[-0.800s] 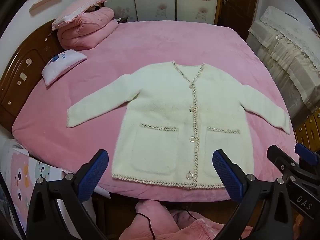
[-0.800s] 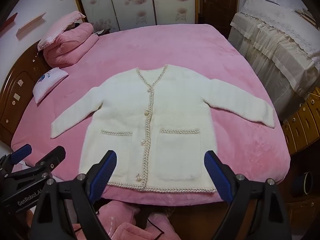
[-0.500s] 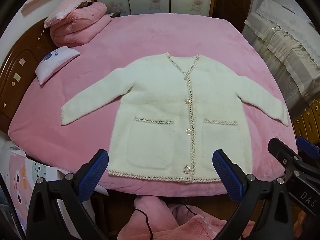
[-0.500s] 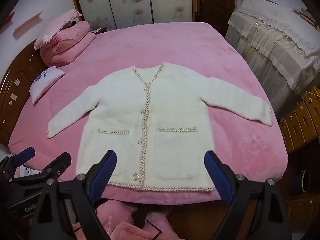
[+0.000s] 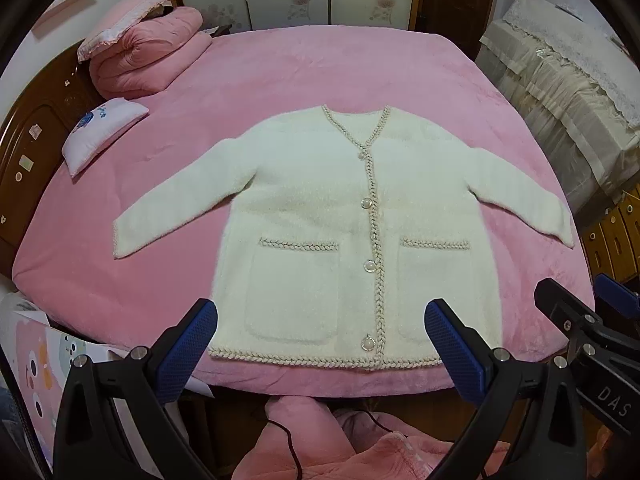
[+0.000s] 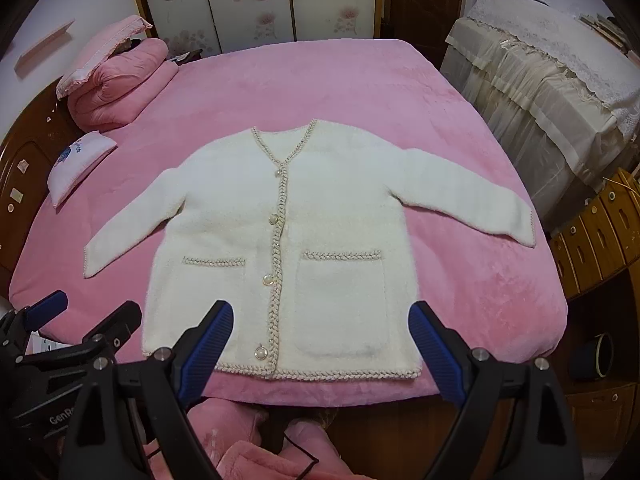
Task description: Fold large clothes
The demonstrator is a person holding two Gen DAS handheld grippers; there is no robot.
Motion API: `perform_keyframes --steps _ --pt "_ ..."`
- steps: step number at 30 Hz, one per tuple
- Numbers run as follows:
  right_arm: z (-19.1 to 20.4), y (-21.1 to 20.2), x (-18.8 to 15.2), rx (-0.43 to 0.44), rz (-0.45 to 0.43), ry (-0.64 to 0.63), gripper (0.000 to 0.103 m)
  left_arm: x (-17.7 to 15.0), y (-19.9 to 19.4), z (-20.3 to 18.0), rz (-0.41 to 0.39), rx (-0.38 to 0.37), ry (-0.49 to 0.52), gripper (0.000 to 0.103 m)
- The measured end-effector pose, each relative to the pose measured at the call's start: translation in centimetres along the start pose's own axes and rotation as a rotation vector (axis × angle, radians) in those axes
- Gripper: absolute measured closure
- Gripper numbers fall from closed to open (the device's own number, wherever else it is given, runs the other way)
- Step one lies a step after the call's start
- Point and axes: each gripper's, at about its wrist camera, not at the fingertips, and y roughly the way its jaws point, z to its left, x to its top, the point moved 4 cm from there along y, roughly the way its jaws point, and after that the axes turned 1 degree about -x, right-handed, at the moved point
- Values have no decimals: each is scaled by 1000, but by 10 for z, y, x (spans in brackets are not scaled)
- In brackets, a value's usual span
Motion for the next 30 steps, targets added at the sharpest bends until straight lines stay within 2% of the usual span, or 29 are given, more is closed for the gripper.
perform_keyframes --steps 7,30 --pt "2 -1 2 -10 -10 -16 13 4 -5 -3 -22 1 7 6" --pt "2 -2 4 -19 -14 -21 13 5 -8 -3 -36 11 10 6"
